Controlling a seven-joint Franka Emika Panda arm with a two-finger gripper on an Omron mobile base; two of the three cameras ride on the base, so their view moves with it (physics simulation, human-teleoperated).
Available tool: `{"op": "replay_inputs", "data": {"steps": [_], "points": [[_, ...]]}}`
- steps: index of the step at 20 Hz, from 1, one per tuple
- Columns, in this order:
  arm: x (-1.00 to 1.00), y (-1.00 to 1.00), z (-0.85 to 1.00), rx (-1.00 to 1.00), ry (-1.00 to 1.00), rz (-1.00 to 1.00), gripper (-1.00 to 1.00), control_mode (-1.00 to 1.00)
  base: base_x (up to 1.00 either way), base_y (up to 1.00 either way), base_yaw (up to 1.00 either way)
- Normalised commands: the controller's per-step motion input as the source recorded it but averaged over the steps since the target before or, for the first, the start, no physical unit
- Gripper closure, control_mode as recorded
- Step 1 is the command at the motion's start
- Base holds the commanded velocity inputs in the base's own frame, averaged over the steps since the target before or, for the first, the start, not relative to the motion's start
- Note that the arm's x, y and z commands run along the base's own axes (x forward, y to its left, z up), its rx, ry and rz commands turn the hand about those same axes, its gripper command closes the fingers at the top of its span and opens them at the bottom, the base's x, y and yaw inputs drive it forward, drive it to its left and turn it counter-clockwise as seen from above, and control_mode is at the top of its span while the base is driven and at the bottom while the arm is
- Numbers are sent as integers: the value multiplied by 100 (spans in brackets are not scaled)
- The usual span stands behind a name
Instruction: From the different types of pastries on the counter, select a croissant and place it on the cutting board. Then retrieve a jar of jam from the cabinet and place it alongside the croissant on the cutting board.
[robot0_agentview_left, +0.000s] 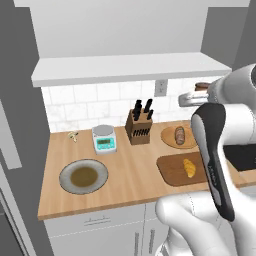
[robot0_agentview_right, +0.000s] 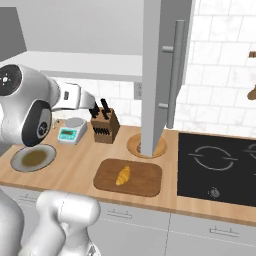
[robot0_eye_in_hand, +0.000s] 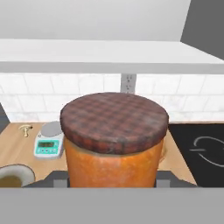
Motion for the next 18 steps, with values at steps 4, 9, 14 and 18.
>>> {"op": "replay_inputs", "data": {"steps": [4, 9, 14, 18], "points": [[-61, -4, -77, 0, 8, 0, 100, -100, 0, 0, 0], [-19, -2, -96, -1, 8, -1, 100, -100, 0, 0, 0], [1, 0, -72, 0, 12, -10, 100, -100, 0, 0, 0], [8, 0, -53, 3, 18, -18, 100, -100, 0, 0, 0]]}}
